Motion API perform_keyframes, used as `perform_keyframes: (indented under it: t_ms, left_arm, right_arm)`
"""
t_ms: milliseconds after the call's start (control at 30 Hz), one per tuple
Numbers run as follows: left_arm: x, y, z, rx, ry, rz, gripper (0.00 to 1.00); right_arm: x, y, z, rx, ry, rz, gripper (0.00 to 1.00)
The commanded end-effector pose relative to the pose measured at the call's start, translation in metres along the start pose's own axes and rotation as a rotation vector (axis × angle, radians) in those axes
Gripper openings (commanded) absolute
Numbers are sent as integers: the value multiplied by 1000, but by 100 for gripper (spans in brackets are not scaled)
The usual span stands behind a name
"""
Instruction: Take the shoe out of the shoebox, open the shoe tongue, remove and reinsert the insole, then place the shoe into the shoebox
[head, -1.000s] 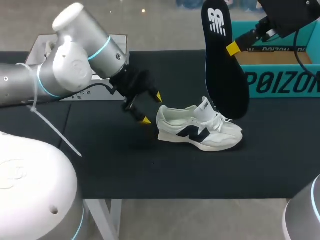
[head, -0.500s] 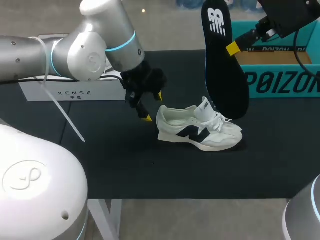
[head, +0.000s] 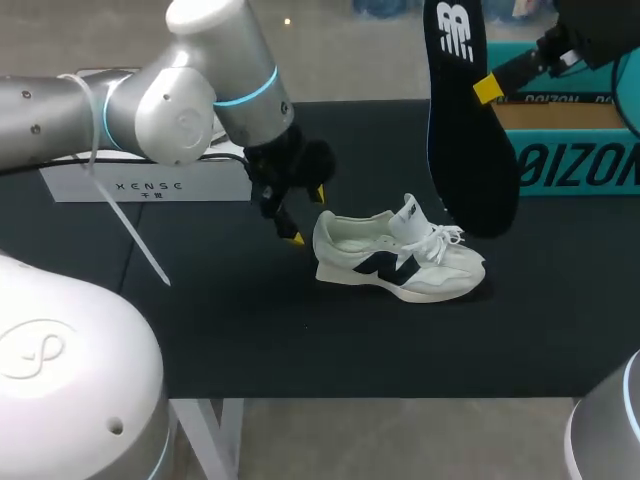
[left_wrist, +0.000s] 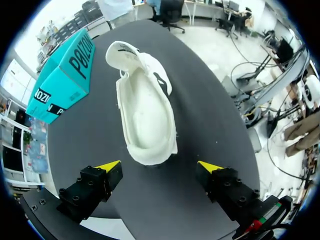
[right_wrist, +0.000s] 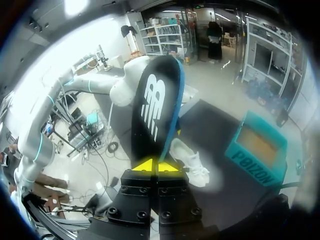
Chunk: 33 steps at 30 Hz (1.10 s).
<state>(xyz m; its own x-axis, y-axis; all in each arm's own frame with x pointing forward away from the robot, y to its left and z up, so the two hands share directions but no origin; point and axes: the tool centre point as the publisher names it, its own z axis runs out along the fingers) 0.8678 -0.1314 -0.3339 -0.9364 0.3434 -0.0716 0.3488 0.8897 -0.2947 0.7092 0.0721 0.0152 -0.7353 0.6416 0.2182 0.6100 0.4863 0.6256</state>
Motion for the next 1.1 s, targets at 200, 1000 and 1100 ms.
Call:
perform_keyframes:
  t_ms: [200,1000,1100]
  left_arm:
    - [-20,-22,-18,-1,-48,45,100]
    - [-86,-63,72,78,-7,60,100]
    - [-84,-65,78,72,7,53,100]
  right_arm:
    - [-1,1,2,3,1,2,0]
    - [-1,1,2,3,1,2,0]
    - [-1,1,2,3,1,2,0]
